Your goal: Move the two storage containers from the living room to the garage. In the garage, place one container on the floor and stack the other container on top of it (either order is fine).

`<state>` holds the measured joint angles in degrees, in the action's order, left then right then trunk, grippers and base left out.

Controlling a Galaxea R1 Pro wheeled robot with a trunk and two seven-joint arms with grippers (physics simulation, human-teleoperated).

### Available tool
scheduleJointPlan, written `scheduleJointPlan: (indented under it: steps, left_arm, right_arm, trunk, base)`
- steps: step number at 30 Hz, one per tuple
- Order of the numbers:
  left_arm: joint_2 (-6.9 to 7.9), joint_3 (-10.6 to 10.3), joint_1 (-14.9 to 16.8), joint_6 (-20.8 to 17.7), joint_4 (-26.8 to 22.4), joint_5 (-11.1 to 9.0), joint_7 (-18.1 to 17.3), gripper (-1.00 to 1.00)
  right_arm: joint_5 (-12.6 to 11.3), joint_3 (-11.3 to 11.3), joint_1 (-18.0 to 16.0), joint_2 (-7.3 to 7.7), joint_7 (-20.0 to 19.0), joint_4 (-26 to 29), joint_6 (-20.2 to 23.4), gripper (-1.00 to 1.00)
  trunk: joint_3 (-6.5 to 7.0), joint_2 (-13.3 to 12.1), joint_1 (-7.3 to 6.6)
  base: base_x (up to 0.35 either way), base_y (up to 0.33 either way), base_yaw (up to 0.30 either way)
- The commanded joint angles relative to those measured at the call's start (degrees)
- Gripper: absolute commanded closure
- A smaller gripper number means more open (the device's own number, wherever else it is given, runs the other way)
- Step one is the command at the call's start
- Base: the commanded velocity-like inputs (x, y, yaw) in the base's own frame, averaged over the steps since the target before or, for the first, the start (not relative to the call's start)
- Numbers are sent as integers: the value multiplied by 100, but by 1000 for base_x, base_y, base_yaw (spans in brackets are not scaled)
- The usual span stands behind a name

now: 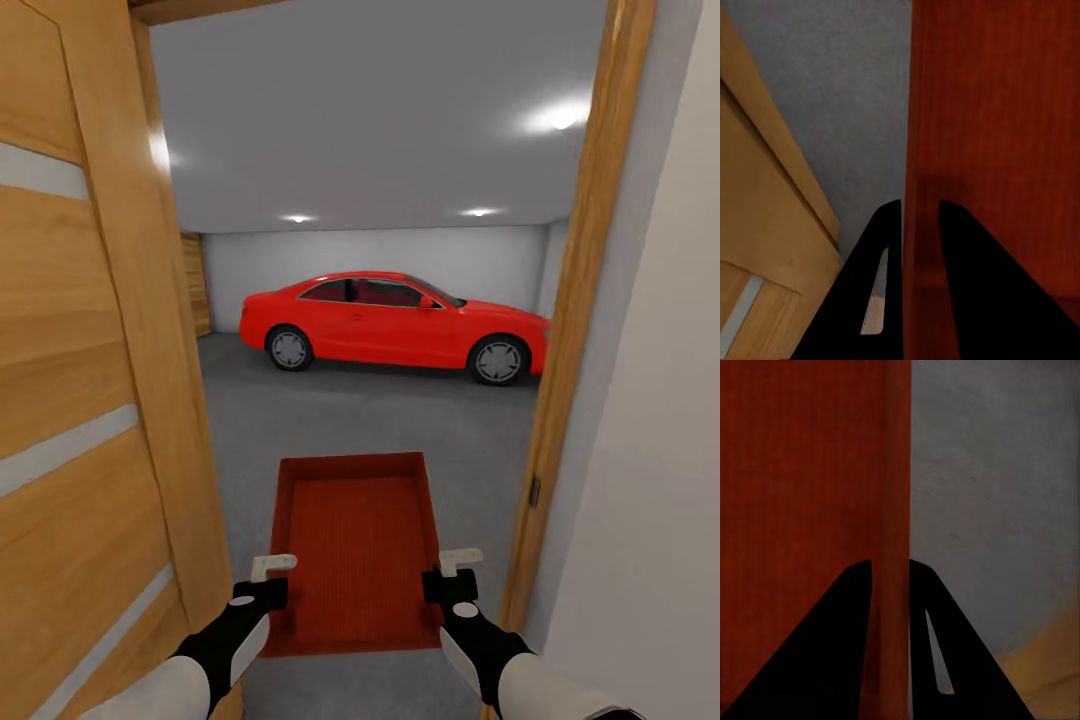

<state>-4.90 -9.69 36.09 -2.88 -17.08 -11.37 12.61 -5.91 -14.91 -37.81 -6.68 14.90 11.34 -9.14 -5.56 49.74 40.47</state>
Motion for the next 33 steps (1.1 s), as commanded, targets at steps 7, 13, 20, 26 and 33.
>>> scheduleJointPlan:
  steps: [7, 13, 20, 26, 33]
  left_arm:
    - [156, 279, 3, 314, -32, 65, 251, 100]
    - [148, 275, 3, 314, -32, 65, 251, 100]
    - [147, 275, 3, 314, -32, 67, 251, 100]
    - [154, 275, 3, 322, -40, 73, 252, 100]
    - [149, 275, 3, 323, -53, 73, 259, 100]
  right_arm:
    - [-525, 243, -7, 8, 127, -18, -64, 100]
    - [-525, 243, -7, 9, 127, -18, -70, 100]
    - [-525, 247, -7, 9, 127, -18, -68, 100]
    - [-525, 243, -7, 9, 127, -18, -67, 100]
    - [-525, 244, -7, 9, 122, -18, -54, 100]
  trunk:
    - [-9, 7, 4]
    - [-9, 7, 4]
    - [-9, 7, 4]
    - [-9, 7, 4]
    - [-9, 7, 4]
  base:
    - [240, 230, -21]
    - [243, 230, -232]
    - [244, 230, -283]
    - [242, 219, -286]
    - [90, 69, -99]
